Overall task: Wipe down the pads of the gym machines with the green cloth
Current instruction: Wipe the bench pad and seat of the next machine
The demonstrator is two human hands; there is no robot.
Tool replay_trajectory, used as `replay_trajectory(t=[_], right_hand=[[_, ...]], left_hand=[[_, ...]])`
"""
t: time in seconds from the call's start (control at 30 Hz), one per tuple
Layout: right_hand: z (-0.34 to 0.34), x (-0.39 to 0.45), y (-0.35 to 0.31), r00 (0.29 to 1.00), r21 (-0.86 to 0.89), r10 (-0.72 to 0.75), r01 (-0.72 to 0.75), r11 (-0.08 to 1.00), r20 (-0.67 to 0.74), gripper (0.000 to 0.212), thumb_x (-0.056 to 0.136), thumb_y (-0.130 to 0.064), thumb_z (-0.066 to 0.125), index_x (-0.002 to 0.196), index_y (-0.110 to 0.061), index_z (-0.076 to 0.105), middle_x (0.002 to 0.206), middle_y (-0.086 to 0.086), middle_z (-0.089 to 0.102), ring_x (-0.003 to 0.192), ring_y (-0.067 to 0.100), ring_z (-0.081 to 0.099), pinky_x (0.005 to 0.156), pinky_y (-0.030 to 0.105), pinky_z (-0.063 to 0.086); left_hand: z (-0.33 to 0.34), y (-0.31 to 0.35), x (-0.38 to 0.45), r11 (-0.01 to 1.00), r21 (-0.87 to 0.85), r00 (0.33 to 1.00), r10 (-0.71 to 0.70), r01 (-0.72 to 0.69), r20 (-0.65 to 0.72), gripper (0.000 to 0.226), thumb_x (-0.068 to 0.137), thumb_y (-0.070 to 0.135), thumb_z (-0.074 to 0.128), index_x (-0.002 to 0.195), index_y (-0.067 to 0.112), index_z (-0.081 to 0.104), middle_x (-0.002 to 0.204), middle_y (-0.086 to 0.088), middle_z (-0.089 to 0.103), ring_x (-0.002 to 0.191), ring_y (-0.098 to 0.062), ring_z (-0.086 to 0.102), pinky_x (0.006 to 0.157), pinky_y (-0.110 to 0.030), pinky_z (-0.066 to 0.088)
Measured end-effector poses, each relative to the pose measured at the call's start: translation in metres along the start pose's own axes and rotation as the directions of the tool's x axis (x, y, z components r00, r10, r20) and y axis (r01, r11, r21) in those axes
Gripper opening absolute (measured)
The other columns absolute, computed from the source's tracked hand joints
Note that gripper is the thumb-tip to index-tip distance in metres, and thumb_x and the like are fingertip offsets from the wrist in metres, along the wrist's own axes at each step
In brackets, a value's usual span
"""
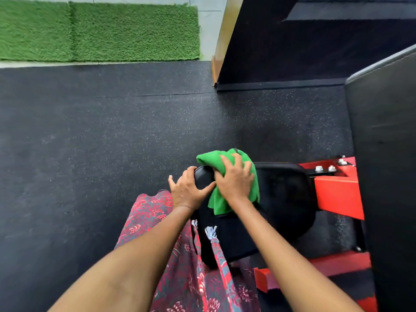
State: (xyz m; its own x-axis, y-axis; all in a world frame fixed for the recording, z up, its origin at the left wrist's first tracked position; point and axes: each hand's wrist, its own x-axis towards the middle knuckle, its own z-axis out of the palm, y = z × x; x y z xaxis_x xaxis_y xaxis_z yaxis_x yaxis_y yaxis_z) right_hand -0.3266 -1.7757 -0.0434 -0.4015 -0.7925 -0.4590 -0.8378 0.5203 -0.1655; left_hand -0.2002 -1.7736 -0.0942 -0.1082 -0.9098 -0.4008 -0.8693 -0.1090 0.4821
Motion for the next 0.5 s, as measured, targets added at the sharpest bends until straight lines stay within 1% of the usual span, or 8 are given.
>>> replay_trajectory(t=[0.07, 0.1, 0.17, 0.23, 0.3, 0.33, 0.4, 0.5], right_hand=[[-0.006, 0.007, 0.019, 0.998, -0.011, -0.056, 0.056, 0.998, 0.023, 0.052, 0.089, -0.046, 0.055, 0.139, -0.033, 0.046, 0.147, 0.0, 0.034, 0.123, 0.032, 0.035, 0.097, 0.043, 0.038], [-0.009, 0.013, 0.033, 0.999, -0.015, -0.036, 0.036, 0.999, 0.021, 0.051, 0.09, -0.047, 0.054, 0.138, -0.033, 0.047, 0.146, 0.0, 0.035, 0.122, 0.032, 0.035, 0.097, 0.042, 0.038], [-0.016, 0.02, 0.057, 0.998, 0.015, 0.066, -0.066, 0.998, -0.018, 0.05, 0.09, -0.047, 0.055, 0.136, -0.029, 0.051, 0.143, 0.004, 0.038, 0.121, 0.034, 0.036, 0.096, 0.042, 0.038], [-0.018, 0.022, 0.064, 0.986, 0.044, 0.157, -0.155, 0.987, -0.046, 0.049, 0.09, -0.046, 0.056, 0.135, -0.025, 0.053, 0.141, 0.006, 0.038, 0.121, 0.036, 0.035, 0.095, 0.044, 0.038], [-0.017, 0.019, 0.049, 0.983, 0.054, 0.184, -0.183, 0.982, -0.024, 0.049, 0.091, -0.043, 0.056, 0.136, -0.025, 0.051, 0.144, 0.007, 0.035, 0.125, 0.037, 0.032, 0.096, 0.047, 0.037], [-0.016, 0.016, 0.037, 0.986, 0.055, 0.168, -0.167, 0.984, -0.008, 0.049, 0.091, -0.042, 0.055, 0.137, -0.025, 0.05, 0.147, 0.007, 0.032, 0.128, 0.037, 0.03, 0.098, 0.049, 0.037], [-0.01, 0.004, 0.009, 0.997, 0.041, 0.077, -0.078, 0.996, 0.028, 0.05, 0.092, -0.041, 0.054, 0.139, -0.027, 0.046, 0.15, 0.006, 0.028, 0.131, 0.037, 0.027, 0.101, 0.051, 0.036], [-0.003, -0.002, -0.011, 0.987, -0.003, -0.143, 0.144, 0.99, 0.076, 0.051, 0.091, -0.044, 0.054, 0.14, -0.031, 0.044, 0.149, 0.003, 0.03, 0.129, 0.036, 0.03, 0.101, 0.049, 0.037]], left_hand=[[-0.003, 0.0, -0.001, 0.999, -0.041, 0.998, -0.03, 0.032, 0.064, 0.096, 0.058, 0.085, 0.035, 0.124, 0.017, 0.049, 0.126, 0.003, 0.058, 0.118, -0.019, 0.054, 0.112, -0.05, 0.019], [-0.005, 0.001, 0.0, 0.996, -0.069, 0.994, -0.046, 0.053, 0.097, 0.093, 0.061, 0.085, 0.043, 0.126, 0.018, 0.047, 0.129, 0.004, 0.055, 0.121, -0.017, 0.051, 0.112, -0.05, 0.019], [-0.007, 0.003, -0.002, 0.991, -0.106, 0.989, -0.064, 0.079, 0.134, 0.083, 0.071, 0.075, 0.057, 0.13, 0.018, 0.043, 0.134, 0.005, 0.049, 0.125, -0.016, 0.047, 0.113, -0.05, 0.018], [-0.009, 0.0, -0.008, 0.984, -0.131, 0.983, -0.096, 0.117, 0.158, 0.083, 0.074, 0.07, 0.06, 0.134, 0.017, 0.039, 0.138, 0.003, 0.045, 0.127, -0.018, 0.044, 0.112, -0.05, 0.021], [-0.007, -0.004, -0.017, 0.969, -0.171, 0.97, -0.146, 0.18, 0.196, 0.088, 0.073, 0.07, 0.061, 0.137, 0.015, 0.035, 0.142, -0.001, 0.043, 0.128, -0.025, 0.044, 0.109, -0.046, 0.029], [-0.004, -0.008, -0.023, 0.962, -0.184, 0.964, -0.165, 0.204, 0.21, 0.092, 0.072, 0.07, 0.061, 0.139, 0.014, 0.032, 0.144, -0.004, 0.041, 0.129, -0.029, 0.044, 0.108, -0.044, 0.031], [0.005, -0.015, -0.036, 0.954, -0.199, 0.96, -0.18, 0.223, 0.216, 0.096, 0.073, 0.068, 0.062, 0.142, 0.011, 0.028, 0.146, -0.008, 0.04, 0.131, -0.032, 0.042, 0.109, -0.045, 0.031], [0.014, -0.018, -0.051, 0.946, -0.231, 0.963, -0.184, 0.227, 0.195, 0.089, 0.081, 0.06, 0.06, 0.146, 0.011, 0.024, 0.149, -0.009, 0.035, 0.133, -0.033, 0.039, 0.111, -0.045, 0.027]])
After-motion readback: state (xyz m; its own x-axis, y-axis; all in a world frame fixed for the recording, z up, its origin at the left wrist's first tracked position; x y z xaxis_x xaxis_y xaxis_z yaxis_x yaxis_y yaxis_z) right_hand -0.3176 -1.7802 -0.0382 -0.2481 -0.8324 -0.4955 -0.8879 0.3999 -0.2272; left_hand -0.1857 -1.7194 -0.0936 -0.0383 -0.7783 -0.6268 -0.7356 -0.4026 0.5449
